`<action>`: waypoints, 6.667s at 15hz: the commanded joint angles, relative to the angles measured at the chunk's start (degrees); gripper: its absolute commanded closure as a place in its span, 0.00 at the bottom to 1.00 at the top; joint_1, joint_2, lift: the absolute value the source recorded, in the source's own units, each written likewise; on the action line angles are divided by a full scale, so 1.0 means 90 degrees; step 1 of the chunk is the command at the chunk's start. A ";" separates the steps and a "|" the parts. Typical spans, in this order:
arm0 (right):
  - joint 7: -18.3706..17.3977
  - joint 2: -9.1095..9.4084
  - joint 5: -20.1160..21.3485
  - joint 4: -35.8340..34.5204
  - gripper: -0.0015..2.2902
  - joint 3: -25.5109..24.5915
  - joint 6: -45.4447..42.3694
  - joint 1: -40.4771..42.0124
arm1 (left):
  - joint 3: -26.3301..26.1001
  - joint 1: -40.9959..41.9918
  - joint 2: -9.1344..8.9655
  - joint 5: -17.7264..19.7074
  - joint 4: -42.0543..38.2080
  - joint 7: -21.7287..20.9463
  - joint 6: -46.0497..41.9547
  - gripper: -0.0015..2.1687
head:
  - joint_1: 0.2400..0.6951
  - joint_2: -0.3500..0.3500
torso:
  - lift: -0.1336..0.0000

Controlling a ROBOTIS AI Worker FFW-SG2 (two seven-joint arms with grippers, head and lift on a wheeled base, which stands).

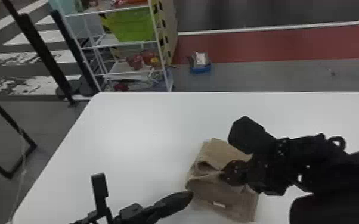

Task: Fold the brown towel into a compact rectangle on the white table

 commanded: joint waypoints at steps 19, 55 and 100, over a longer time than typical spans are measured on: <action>0.0031 -0.0222 -0.3546 -0.0339 0.02 -0.2912 0.0919 0.0042 | 0.0233 -0.0656 -0.0001 -0.0147 0.0290 0.0346 -0.0359 0.67 | 1.00 0.75 | 0.08; -0.0889 0.0409 -0.2697 0.3030 0.81 -0.2326 0.0099 -0.1325 | 0.0692 -0.0656 0.0068 -0.0255 -0.0012 0.0083 0.0462 0.67 | 1.00 0.74 | 0.08; -0.0098 -0.0163 -0.5666 0.2669 0.80 -0.6389 -0.6190 0.1409 | -0.0558 -0.0119 -0.0089 -0.0440 0.0359 0.0542 -0.1745 0.67 | 1.00 0.22 | 0.08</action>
